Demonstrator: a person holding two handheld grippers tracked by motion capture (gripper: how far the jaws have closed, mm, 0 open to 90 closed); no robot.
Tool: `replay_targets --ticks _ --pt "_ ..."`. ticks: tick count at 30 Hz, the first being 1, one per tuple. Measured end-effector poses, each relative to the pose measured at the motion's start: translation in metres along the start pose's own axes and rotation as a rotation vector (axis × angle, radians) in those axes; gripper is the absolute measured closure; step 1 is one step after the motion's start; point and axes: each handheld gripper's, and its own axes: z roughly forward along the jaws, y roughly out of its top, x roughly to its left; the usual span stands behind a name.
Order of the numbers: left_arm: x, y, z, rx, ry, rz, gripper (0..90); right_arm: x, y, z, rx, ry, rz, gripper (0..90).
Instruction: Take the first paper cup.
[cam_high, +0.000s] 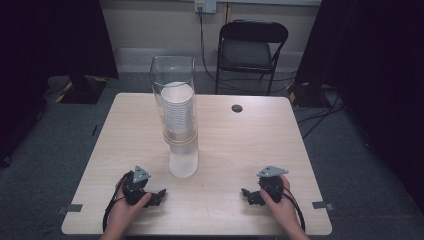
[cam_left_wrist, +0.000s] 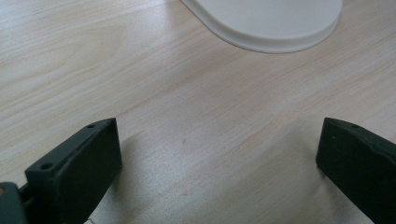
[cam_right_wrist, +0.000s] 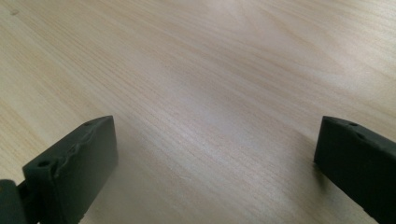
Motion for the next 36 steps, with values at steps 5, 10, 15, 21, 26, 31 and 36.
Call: replay_targets --ticks 5,10,15,21,26,31,36 --pt "0.000 0.000 0.000 0.001 0.000 0.001 0.0 0.000 0.000 0.000 0.002 0.001 -0.001 0.0" --pt "0.000 0.000 0.000 0.003 -0.001 0.003 0.0 0.000 0.000 -0.001 0.002 0.002 -0.002 0.0" --pt "0.003 0.003 -0.004 -0.038 -0.061 -0.087 5.5 0.000 0.000 -0.001 0.003 0.003 -0.002 0.0" --pt "0.003 0.016 -0.013 -0.106 -0.111 -0.122 16.3 0.000 0.000 -0.001 0.002 0.003 -0.002 0.0" --pt "-0.001 0.028 -0.017 -0.141 -0.129 -0.105 17.3 0.000 0.000 -0.001 0.001 0.004 -0.002 0.0" --pt "-0.003 0.039 -0.019 -0.155 -0.129 -0.089 17.2 0.000 0.000 -0.001 0.001 0.004 -0.002 0.0" --pt "-0.007 0.052 -0.020 -0.165 -0.130 -0.070 17.8 0.000 0.000 -0.001 0.001 0.004 -0.002 0.0"
